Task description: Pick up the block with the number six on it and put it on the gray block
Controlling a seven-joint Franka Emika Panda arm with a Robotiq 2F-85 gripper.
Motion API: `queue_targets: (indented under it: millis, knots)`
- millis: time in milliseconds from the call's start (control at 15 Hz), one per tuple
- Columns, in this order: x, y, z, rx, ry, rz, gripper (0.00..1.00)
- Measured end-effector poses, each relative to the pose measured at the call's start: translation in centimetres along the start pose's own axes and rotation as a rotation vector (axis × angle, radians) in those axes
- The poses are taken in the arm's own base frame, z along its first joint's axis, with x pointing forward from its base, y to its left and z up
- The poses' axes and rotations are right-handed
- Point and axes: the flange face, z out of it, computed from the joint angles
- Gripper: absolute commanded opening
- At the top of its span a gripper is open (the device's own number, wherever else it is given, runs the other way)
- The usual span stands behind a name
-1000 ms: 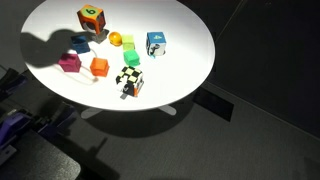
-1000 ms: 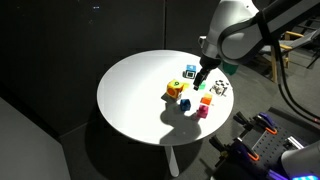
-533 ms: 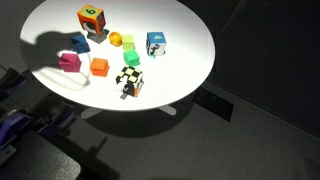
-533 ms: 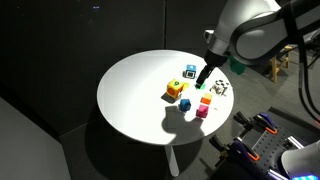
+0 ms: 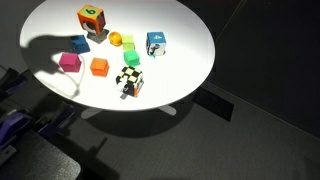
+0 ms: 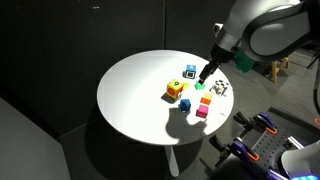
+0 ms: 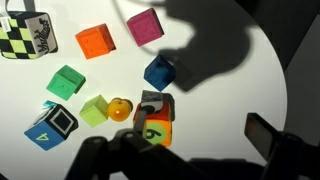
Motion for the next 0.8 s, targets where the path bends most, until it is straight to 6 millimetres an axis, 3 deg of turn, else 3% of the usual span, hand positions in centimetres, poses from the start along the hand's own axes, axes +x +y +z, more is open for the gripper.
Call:
queue_targets:
  millis: [400, 800]
  knots:
    - [-0.2, 0.3, -2.0, 0.003, 0.007, 0.037, 1.00]
    - [-0.4, 0.3, -2.1, 0.009, -0.017, 0.043, 1.00]
